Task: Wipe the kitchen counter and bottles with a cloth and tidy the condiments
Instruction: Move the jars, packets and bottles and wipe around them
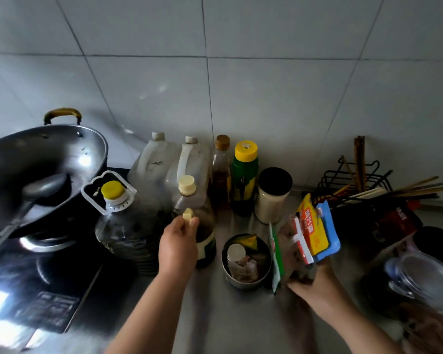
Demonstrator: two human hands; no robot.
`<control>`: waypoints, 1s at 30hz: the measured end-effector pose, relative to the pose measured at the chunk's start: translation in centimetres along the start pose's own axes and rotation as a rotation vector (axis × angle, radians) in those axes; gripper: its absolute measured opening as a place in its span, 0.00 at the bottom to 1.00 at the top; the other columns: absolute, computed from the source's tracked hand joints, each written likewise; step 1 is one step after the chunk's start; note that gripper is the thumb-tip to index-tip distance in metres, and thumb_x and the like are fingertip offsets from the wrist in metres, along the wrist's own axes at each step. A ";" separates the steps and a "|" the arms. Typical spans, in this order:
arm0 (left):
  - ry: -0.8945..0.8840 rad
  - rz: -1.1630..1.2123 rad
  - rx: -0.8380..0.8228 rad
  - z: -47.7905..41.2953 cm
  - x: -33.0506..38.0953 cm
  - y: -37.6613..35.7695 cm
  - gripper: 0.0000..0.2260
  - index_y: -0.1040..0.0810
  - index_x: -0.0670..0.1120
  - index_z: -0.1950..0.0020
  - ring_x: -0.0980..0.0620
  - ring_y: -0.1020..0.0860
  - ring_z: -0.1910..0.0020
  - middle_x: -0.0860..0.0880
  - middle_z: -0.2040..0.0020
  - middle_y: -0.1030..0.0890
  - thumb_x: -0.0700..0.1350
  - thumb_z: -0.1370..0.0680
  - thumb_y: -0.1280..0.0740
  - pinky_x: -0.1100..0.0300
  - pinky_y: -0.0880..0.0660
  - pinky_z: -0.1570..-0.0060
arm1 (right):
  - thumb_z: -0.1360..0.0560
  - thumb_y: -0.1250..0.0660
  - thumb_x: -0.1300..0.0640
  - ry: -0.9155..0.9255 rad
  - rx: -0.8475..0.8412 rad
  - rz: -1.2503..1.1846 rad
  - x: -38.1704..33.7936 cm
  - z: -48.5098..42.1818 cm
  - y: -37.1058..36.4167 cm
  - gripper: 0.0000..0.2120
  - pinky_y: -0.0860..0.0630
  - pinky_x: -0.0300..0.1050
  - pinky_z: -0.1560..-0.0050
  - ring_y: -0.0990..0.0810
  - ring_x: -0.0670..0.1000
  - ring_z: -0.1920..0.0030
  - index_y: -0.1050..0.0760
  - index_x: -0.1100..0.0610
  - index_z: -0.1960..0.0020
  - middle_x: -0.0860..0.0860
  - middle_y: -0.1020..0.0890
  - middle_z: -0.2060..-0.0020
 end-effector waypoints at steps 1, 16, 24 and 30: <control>0.006 0.001 0.021 0.0 -0.4 0.6 0.13 0.25 0.40 0.60 0.49 0.28 0.66 0.46 0.66 0.24 0.49 0.21 0.36 0.54 0.31 0.64 | 0.44 0.24 0.41 0.001 0.000 0.004 -0.1 -0.1 -0.1 0.44 0.24 0.50 0.39 0.23 0.44 0.39 0.35 0.44 0.31 0.41 0.23 0.39; 0.426 0.273 -0.089 1.3 -6.1 3.4 0.10 0.24 0.42 0.62 0.47 0.26 0.64 0.45 0.64 0.26 0.46 0.26 0.32 0.57 0.30 0.63 | 0.45 0.24 0.45 0.018 0.004 -0.015 -0.1 -0.8 -0.8 0.48 0.25 0.53 0.38 0.24 0.46 0.38 0.38 0.43 0.28 0.42 0.24 0.37; 0.546 0.315 0.022 0.0 -9.9 6.3 0.24 0.28 0.37 0.44 0.46 0.26 0.68 0.41 0.65 0.25 0.42 0.40 0.33 0.54 0.29 0.67 | 0.46 0.27 0.49 0.069 -0.011 -0.074 -1.7 -0.6 -1.0 0.44 0.25 0.49 0.38 0.23 0.44 0.39 0.34 0.45 0.30 0.43 0.22 0.40; 0.490 0.374 -0.044 -0.9 -9.1 6.3 0.17 0.27 0.48 0.44 0.46 0.24 0.59 0.41 0.59 0.21 0.33 0.29 0.35 0.55 0.27 0.61 | 0.41 0.20 0.61 0.074 0.009 -0.121 -2.3 -0.3 -1.6 0.41 0.24 0.53 0.39 0.20 0.43 0.42 0.31 0.45 0.33 0.43 0.19 0.42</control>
Point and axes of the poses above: each hand's wrist, its own z-axis away from the middle knuckle, its own y-axis out of the back of the hand, x = y × z, the point moved 6 cm from there along -z, towards the middle knuckle
